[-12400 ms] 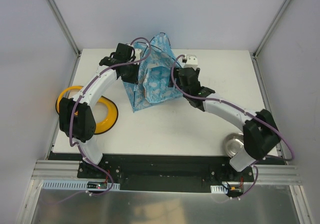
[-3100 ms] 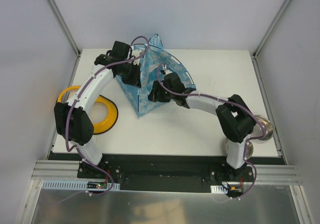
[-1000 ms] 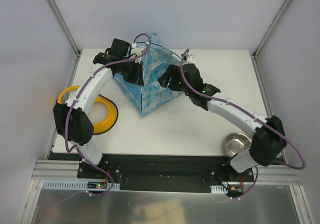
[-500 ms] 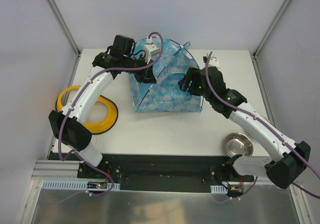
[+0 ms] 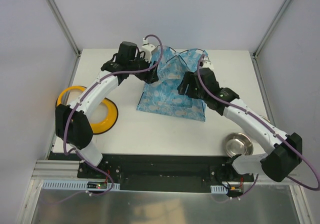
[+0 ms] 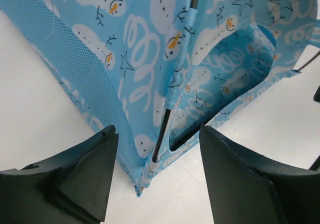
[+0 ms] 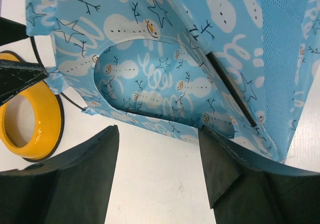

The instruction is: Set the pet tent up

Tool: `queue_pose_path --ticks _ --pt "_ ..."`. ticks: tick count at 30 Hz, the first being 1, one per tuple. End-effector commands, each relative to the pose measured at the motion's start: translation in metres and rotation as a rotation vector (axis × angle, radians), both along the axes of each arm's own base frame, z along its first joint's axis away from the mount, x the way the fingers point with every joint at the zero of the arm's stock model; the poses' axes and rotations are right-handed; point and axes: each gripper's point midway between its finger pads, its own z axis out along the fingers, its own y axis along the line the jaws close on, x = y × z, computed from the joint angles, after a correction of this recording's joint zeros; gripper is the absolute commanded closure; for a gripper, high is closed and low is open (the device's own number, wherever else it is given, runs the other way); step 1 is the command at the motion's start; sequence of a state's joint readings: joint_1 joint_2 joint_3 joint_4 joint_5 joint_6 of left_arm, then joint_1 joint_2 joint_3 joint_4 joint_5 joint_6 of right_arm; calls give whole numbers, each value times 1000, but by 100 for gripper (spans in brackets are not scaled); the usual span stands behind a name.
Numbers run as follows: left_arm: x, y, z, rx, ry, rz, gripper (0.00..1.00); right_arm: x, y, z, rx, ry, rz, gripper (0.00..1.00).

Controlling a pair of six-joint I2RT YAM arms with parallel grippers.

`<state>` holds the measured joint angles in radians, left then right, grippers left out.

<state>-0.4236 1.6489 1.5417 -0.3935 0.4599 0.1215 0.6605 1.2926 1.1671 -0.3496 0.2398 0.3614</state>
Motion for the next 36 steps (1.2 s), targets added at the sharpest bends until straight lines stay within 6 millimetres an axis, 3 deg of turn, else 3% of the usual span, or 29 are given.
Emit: queue_pose_path --ticks 1,4,8,11,17,23,26,31,36 --pt "16 9 38 -72 -129 121 32 12 17 18 66 -42 32 30" --pt "20 17 19 -32 -116 170 30 12 30 13 93 -21 74 31" --pt "25 7 -1 -43 -110 120 35 15 43 -8 116 0 103 35" --pt "33 0 -12 -59 -70 132 54 22 48 -26 142 -28 83 42" --pt "39 -8 -14 -81 -24 169 100 42 51 -34 207 -148 3 56" --pt "27 -18 -4 -109 51 246 100 63 54 -60 254 -225 -116 69" --pt "17 -23 1 -131 90 255 100 74 61 -72 289 -250 -145 70" --pt "-1 -29 3 -184 176 234 100 91 94 -90 410 -216 -117 70" --pt "-3 -22 1 -174 185 277 100 97 105 -105 601 -158 -131 70"
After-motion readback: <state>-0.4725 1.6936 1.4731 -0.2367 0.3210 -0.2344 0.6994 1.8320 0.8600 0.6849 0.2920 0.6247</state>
